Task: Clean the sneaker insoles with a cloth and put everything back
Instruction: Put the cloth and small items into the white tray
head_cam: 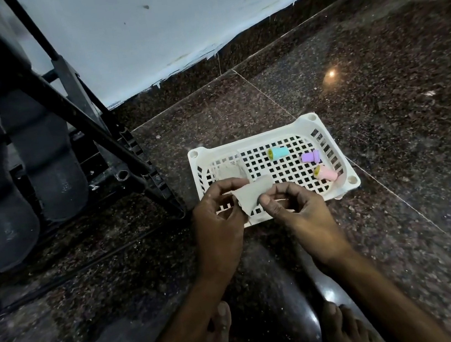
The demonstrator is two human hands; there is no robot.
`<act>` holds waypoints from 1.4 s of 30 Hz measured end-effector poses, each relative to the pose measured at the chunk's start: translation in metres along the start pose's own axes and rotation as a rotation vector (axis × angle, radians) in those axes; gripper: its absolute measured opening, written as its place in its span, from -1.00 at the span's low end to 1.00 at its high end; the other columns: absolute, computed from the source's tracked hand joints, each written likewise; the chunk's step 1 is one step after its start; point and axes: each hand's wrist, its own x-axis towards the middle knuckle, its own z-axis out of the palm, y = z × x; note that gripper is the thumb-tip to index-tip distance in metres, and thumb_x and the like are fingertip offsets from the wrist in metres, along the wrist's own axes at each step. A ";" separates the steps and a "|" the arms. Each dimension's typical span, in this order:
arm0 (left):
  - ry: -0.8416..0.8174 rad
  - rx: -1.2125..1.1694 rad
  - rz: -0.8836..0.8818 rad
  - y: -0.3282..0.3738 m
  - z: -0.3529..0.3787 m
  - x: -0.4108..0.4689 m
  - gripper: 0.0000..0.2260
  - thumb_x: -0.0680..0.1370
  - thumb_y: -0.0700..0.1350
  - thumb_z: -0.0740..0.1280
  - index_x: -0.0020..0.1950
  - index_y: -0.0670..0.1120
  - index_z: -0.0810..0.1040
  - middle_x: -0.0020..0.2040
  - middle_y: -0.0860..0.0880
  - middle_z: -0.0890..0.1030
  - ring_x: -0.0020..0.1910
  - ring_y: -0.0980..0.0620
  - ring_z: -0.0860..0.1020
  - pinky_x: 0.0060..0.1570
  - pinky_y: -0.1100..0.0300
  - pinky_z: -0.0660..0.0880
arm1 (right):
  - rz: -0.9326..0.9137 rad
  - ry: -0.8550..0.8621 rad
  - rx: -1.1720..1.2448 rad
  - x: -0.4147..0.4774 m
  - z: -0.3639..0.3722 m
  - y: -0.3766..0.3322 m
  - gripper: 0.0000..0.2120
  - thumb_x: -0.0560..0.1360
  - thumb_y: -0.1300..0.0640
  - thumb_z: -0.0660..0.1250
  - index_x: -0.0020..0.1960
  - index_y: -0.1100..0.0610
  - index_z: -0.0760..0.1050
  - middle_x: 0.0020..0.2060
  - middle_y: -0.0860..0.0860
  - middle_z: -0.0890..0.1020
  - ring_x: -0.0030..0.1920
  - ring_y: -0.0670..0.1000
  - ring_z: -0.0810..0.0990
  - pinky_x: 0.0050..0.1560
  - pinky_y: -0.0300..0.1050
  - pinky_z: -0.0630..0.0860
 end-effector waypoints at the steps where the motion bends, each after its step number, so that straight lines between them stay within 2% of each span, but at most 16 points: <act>1: 0.005 0.019 0.001 -0.001 -0.001 0.000 -0.79 0.44 -0.37 0.45 -0.05 -0.09 0.64 -0.09 0.02 0.70 -0.12 0.14 0.62 -0.22 0.23 0.56 | -0.017 0.015 -0.002 0.001 0.000 -0.001 -0.76 0.39 0.04 0.50 -0.03 0.16 0.62 -0.09 0.10 0.69 -0.04 0.08 0.64 0.12 -0.02 0.56; 3: 0.006 0.056 0.006 -0.002 -0.001 0.000 -0.82 0.45 -0.34 0.46 -0.07 -0.08 0.64 -0.09 0.00 0.70 -0.11 0.11 0.63 -0.16 0.18 0.58 | -0.046 0.028 0.000 0.002 0.000 -0.002 -0.80 0.41 0.06 0.50 -0.06 0.16 0.63 -0.11 0.13 0.69 -0.06 0.06 0.62 0.12 0.00 0.54; 6: -0.001 0.074 -0.012 -0.001 -0.002 -0.001 -0.82 0.47 -0.36 0.44 -0.08 -0.08 0.61 -0.09 0.03 0.71 -0.11 0.12 0.64 -0.17 0.25 0.55 | -0.082 0.018 -0.056 0.003 -0.001 -0.003 -0.84 0.44 0.07 0.50 -0.10 0.14 0.60 -0.13 0.13 0.66 -0.10 0.02 0.58 0.11 0.00 0.50; 10: 0.028 0.029 -0.064 0.000 -0.003 0.000 -0.85 0.46 -0.32 0.42 -0.08 -0.08 0.58 -0.19 -0.03 0.72 -0.24 0.04 0.66 -0.27 0.18 0.56 | -0.101 0.020 -0.092 0.004 -0.004 -0.006 -0.87 0.46 0.14 0.48 -0.11 0.17 0.57 -0.19 0.04 0.68 -0.10 0.02 0.63 0.08 -0.09 0.52; 13: 0.010 -0.038 -0.123 0.001 -0.002 0.000 -0.82 0.52 -0.42 0.35 -0.03 -0.16 0.58 -0.28 -0.10 0.71 -0.33 0.05 0.65 -0.35 0.24 0.53 | -0.085 0.018 -0.068 0.005 -0.004 -0.005 -0.85 0.43 0.19 0.50 -0.07 0.19 0.56 -0.25 -0.02 0.64 -0.18 -0.04 0.59 -0.02 -0.18 0.52; 16: 0.010 -0.069 -0.183 -0.001 0.000 -0.003 -0.73 0.52 -0.49 0.22 0.02 -0.19 0.60 -0.33 -0.06 0.69 -0.40 0.10 0.62 -0.40 0.31 0.50 | -0.077 0.000 -0.106 0.007 -0.005 -0.003 -0.75 0.42 0.14 0.53 0.04 0.08 0.55 -0.23 0.08 0.65 -0.19 0.11 0.58 -0.06 -0.07 0.56; 17: 0.015 -0.078 -0.194 -0.001 0.001 -0.003 -0.72 0.52 -0.49 0.23 0.02 -0.18 0.61 -0.32 -0.06 0.69 -0.39 0.11 0.63 -0.38 0.31 0.51 | -0.086 -0.007 -0.145 0.007 -0.006 -0.002 -0.76 0.42 0.12 0.53 0.04 0.04 0.55 -0.24 0.08 0.64 -0.19 0.14 0.57 -0.07 -0.03 0.55; 19: 0.022 -0.082 -0.194 -0.003 0.002 -0.003 -0.76 0.52 -0.45 0.29 0.01 -0.17 0.62 -0.23 -0.07 0.72 -0.28 0.09 0.66 -0.28 0.29 0.55 | -0.116 -0.014 -0.210 0.007 -0.007 -0.004 -0.84 0.44 0.09 0.51 -0.02 0.03 0.58 -0.27 -0.01 0.62 -0.25 0.06 0.51 -0.11 -0.05 0.51; 21: 0.032 -0.081 -0.185 -0.004 0.003 -0.002 -0.79 0.51 -0.43 0.33 0.00 -0.17 0.64 -0.12 -0.10 0.73 -0.17 0.05 0.68 -0.18 0.25 0.57 | -0.136 0.001 -0.259 0.008 -0.007 -0.003 -0.85 0.44 0.01 0.51 -0.08 0.04 0.60 -0.21 -0.05 0.62 -0.23 0.00 0.50 -0.12 -0.06 0.50; 24: 0.040 -0.099 -0.194 -0.005 0.005 -0.003 -0.77 0.51 -0.45 0.30 0.01 -0.17 0.64 -0.09 -0.13 0.73 -0.15 0.03 0.68 -0.16 0.24 0.58 | -0.117 0.047 -0.327 0.011 -0.009 0.000 -0.78 0.40 -0.08 0.52 -0.14 0.04 0.59 -0.13 0.01 0.61 -0.13 0.02 0.57 -0.08 -0.13 0.50; 28: 0.010 -0.176 -0.248 -0.004 0.005 -0.004 -0.79 0.54 -0.42 0.31 0.03 -0.17 0.64 -0.07 -0.14 0.73 -0.13 -0.03 0.69 -0.15 0.18 0.62 | -0.060 0.040 -0.409 0.011 -0.010 -0.004 -0.75 0.39 -0.08 0.52 -0.20 0.08 0.57 -0.20 0.04 0.63 -0.14 -0.03 0.59 -0.07 -0.21 0.50; 32: -0.041 -0.245 -0.323 -0.004 0.003 -0.005 -0.79 0.55 -0.38 0.31 0.06 -0.15 0.65 -0.02 -0.15 0.72 -0.08 -0.07 0.68 -0.10 0.09 0.63 | -0.008 0.032 -0.232 0.012 -0.008 -0.003 -0.77 0.37 0.08 0.57 -0.13 0.08 0.53 -0.31 0.01 0.61 -0.23 0.01 0.60 -0.09 -0.03 0.57; 34: -0.049 -0.228 -0.336 -0.006 0.002 -0.005 -0.80 0.56 -0.36 0.31 0.08 -0.16 0.67 0.03 -0.15 0.71 -0.02 -0.13 0.67 0.02 -0.04 0.58 | 0.019 0.016 -0.180 0.013 -0.008 -0.004 -0.72 0.36 0.12 0.58 -0.02 0.05 0.54 -0.30 0.09 0.62 -0.21 0.12 0.64 -0.06 0.08 0.60; 36: -0.049 -0.189 -0.352 -0.008 -0.001 -0.002 -0.80 0.56 -0.35 0.31 0.09 -0.17 0.67 0.03 -0.16 0.71 0.02 -0.21 0.66 0.05 -0.10 0.58 | 0.040 -0.017 -0.200 0.014 -0.009 -0.006 -0.71 0.37 0.15 0.57 0.04 0.03 0.57 -0.24 0.16 0.66 -0.16 0.23 0.65 0.00 0.16 0.61; 39: -0.067 -0.171 -0.428 -0.008 -0.008 0.002 -0.76 0.56 -0.38 0.26 0.13 -0.20 0.64 0.02 -0.17 0.71 -0.03 -0.17 0.67 -0.04 -0.02 0.62 | 0.067 -0.060 -0.228 0.016 -0.010 -0.005 -0.84 0.40 0.11 0.55 -0.07 0.11 0.64 -0.24 0.15 0.66 -0.24 0.07 0.61 0.00 0.21 0.58; 42: -0.152 -0.185 -0.538 -0.007 -0.016 0.006 -0.72 0.56 -0.35 0.20 0.17 -0.19 0.62 0.09 -0.18 0.69 0.00 -0.15 0.65 0.09 -0.07 0.58 | 0.083 -0.057 -0.286 0.023 -0.011 -0.006 -0.80 0.39 0.00 0.54 -0.15 0.12 0.63 -0.22 0.16 0.68 -0.22 0.07 0.63 -0.02 0.21 0.59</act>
